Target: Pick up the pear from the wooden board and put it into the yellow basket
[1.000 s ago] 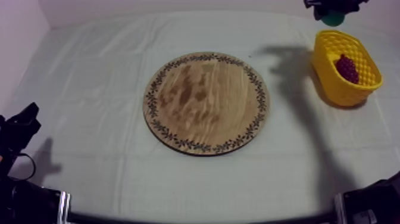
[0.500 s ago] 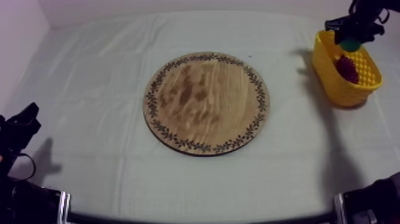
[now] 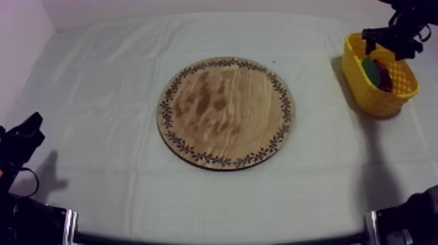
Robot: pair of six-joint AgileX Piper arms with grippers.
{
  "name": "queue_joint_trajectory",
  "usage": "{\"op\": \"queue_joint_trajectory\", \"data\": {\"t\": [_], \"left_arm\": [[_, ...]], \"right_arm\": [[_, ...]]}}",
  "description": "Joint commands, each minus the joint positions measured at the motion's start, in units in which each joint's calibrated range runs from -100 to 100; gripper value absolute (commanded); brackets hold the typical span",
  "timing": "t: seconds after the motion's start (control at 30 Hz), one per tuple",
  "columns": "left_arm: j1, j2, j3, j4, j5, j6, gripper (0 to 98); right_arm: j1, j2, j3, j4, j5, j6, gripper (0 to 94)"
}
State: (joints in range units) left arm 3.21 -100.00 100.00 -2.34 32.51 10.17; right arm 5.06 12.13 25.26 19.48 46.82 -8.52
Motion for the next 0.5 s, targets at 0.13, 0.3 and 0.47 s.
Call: {"op": "queue_joint_trajectory", "data": {"t": [0.13,0.3,0.47], "left_arm": [[0.0,0.0,0.0,0.02,0.0,0.0,0.1],[0.0,0.0,0.0,0.02,0.0,0.0,0.1],[0.0,0.0,0.0,0.02,0.0,0.0,0.1]], "right_arm": [[-0.4,-1.8,1.0,0.1,-3.2,-0.6,76.3],[0.0,-6.8,6.0,0.5,-9.3,-0.1,71.5],[1.0,-15.6,15.9,1.0,-17.7,0.4,67.4]]}}
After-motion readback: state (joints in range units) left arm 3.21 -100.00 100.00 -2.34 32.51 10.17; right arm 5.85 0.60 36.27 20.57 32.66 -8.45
